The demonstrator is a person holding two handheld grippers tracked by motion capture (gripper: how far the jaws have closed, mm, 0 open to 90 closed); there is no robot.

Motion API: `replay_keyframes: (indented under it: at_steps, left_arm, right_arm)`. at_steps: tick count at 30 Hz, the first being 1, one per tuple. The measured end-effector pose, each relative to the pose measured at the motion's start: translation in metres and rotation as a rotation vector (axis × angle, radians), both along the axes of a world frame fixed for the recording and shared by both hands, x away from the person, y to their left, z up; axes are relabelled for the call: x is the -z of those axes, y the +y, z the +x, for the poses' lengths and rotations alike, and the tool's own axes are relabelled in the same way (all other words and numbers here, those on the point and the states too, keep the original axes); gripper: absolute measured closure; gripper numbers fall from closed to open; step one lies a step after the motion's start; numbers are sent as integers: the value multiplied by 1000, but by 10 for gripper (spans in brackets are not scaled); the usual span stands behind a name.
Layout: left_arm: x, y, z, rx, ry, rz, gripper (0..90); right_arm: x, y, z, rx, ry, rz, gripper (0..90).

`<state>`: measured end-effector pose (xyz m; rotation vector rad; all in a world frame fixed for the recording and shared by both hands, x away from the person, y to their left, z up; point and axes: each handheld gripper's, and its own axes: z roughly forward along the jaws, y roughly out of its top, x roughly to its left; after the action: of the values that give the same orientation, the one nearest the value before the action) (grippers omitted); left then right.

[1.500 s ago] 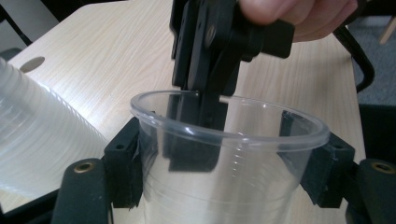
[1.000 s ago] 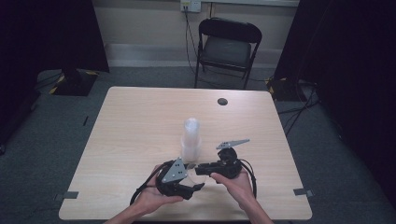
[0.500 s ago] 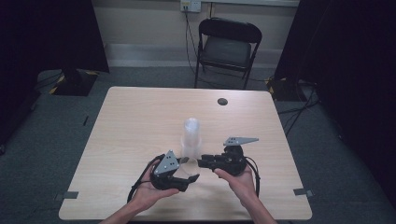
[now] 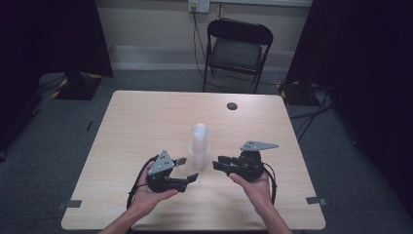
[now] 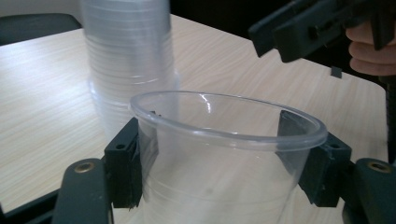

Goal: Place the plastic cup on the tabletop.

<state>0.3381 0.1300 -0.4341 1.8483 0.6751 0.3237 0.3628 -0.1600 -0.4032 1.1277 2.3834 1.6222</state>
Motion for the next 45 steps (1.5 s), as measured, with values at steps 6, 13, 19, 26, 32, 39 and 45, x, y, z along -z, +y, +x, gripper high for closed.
replay_keyframes:
  at_steps: [6, 13, 19, 26, 32, 39, 45]
  left_arm:
    - [-7, 15, 2, -62, 4, -27, 299]
    - [-13, 28, 8, -116, 17, -26, 299]
    - [-19, 37, 15, -139, 31, -41, 298]
    - [-31, 48, 25, -172, 29, -46, 294]
    - [-36, 55, 36, -199, 17, -42, 294]
    - [-36, 63, 52, -248, -6, -28, 291]
    - [-32, 66, 67, -265, -22, -12, 287]
  right_arm:
    - [5, -7, -5, 31, 1, -14, 610]
    - [6, -24, -13, 63, -27, -44, 572]
    - [11, -38, -20, 90, -26, -65, 541]
    - [22, -49, -31, 99, -9, -105, 537]
    - [29, -68, -37, 158, 6, -122, 530]
    - [34, -83, -43, 196, 6, -117, 529]
    - [36, -84, -42, 204, 20, -118, 531]
